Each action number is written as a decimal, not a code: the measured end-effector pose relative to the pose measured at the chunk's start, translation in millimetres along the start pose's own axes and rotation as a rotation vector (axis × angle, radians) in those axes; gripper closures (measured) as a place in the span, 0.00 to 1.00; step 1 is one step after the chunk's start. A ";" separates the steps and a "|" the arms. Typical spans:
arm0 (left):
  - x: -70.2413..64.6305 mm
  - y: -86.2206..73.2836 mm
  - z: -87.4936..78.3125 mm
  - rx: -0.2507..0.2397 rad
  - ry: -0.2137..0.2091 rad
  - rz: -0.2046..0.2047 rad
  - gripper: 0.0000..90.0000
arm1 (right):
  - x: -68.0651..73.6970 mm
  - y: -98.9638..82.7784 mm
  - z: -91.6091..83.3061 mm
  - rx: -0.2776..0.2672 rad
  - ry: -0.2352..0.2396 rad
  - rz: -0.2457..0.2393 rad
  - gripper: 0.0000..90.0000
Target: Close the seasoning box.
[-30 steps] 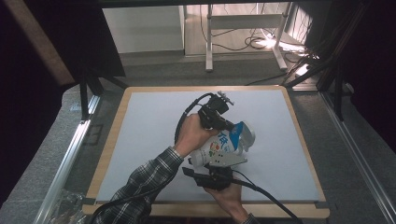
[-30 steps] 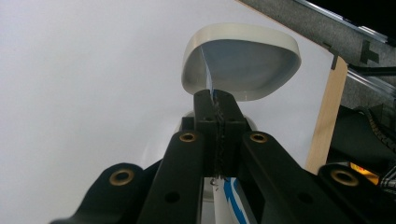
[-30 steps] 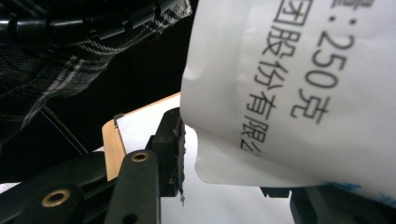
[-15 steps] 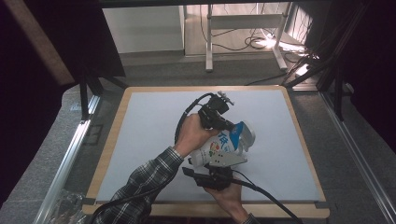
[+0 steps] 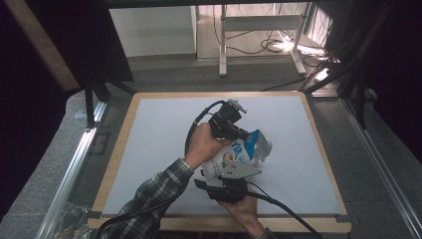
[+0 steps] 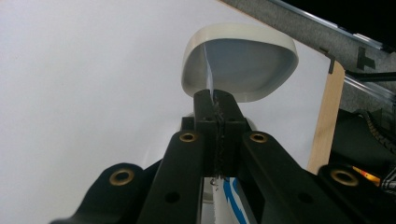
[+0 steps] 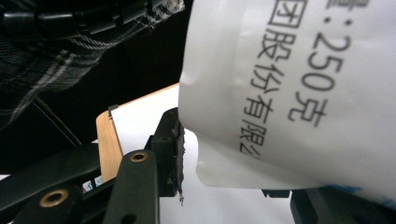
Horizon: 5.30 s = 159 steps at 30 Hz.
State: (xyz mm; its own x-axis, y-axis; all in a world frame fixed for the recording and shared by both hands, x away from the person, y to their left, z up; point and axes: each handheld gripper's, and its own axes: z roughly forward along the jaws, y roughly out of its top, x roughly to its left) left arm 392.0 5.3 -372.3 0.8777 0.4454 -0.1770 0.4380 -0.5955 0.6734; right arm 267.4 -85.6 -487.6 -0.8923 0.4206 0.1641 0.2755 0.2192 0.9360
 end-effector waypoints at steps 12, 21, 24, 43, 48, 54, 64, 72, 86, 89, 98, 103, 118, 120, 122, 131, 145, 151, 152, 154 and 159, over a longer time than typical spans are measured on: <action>-3.1 -9.7 -4.4 -0.051 -0.010 0.027 0.99 | -2.1 -6.7 4.9 0.028 -0.028 -0.023 0.61; -3.4 -16.0 -9.8 -0.104 -0.037 0.017 0.99 | -3.5 -9.3 6.9 0.038 -0.037 -0.031 0.60; -4.0 -17.1 -10.7 -0.110 -0.042 0.019 0.99 | -3.7 -10.2 7.3 0.042 -0.040 -0.035 0.60; -2.9 -28.9 -22.4 -0.142 -0.074 0.012 0.99 | -8.2 -15.7 12.1 0.077 -0.048 -0.044 0.58; -0.1 -32.5 -25.8 -0.145 -0.086 0.017 0.99 | -9.3 -17.6 14.0 0.091 -0.053 -0.054 0.58; 2.1 -35.7 -30.8 -0.150 -0.085 0.014 1.00 | -10.7 -19.3 15.9 0.103 -0.058 -0.059 0.57; 10.8 -44.1 -37.9 -0.166 -0.099 -0.002 1.00 | -15.9 -21.2 18.2 0.136 -0.066 -0.042 0.53; 16.1 -52.9 -45.0 -0.184 -0.084 -0.015 1.00 | -17.5 -22.7 19.4 0.160 -0.070 -0.032 0.51; 24.2 -70.4 -55.9 -0.206 -0.080 -0.043 1.00 | -22.5 -23.8 19.0 0.188 -0.098 -0.025 0.49; 25.3 -73.5 -57.9 -0.210 -0.081 -0.043 1.00 | -23.3 -23.9 18.6 0.198 -0.103 -0.020 0.49; 30.1 -83.6 -65.6 -0.232 -0.074 -0.053 1.00 | -24.6 -25.1 19.5 0.221 -0.118 -0.018 0.48; 31.9 -87.6 -68.5 -0.243 -0.071 -0.060 1.00 | -25.8 -25.4 19.4 0.232 -0.125 -0.007 0.48; 33.3 -94.1 -82.2 -0.268 -0.030 -0.069 1.00 | -30.8 -25.7 17.5 0.235 -0.147 0.004 0.47; 35.2 -95.5 -82.6 -0.271 -0.018 -0.074 1.00 | -30.8 -25.4 17.2 0.234 -0.148 0.003 0.47; 37.8 -97.2 -82.2 -0.279 -0.012 -0.084 1.00 | -30.9 -25.0 16.6 0.232 -0.149 0.002 0.47; 48.0 -100.6 -78.7 -0.287 0.039 -0.084 1.00 | -30.6 -22.3 12.6 0.222 -0.148 0.001 0.47; 70.9 -101.5 -70.8 -0.322 0.113 -0.086 1.00 | -33.2 -22.2 8.0 0.229 -0.151 0.010 0.47; 77.8 -106.0 -66.9 -0.333 0.122 -0.093 1.00 | -34.7 -23.1 5.0 0.237 -0.151 0.011 0.48; 78.6 -107.5 -66.5 -0.331 0.121 -0.094 1.00 | -34.8 -23.1 4.8 0.235 -0.151 0.008 0.48; 79.3 -111.2 -67.0 -0.343 0.119 -0.098 1.00 | -34.5 -22.9 4.2 0.239 -0.151 0.003 0.48; 80.6 -119.3 -72.3 -0.350 0.114 -0.105 1.00 | -33.4 -22.8 2.4 0.241 -0.153 0.000 0.48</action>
State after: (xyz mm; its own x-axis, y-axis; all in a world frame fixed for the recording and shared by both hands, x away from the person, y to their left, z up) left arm 396.4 160.6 -415.0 0.7957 0.5752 -0.1898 0.4136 -0.2870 0.8641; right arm 291.8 -102.6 -515.2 -0.8332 0.5443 0.0977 0.3686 0.4149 0.8319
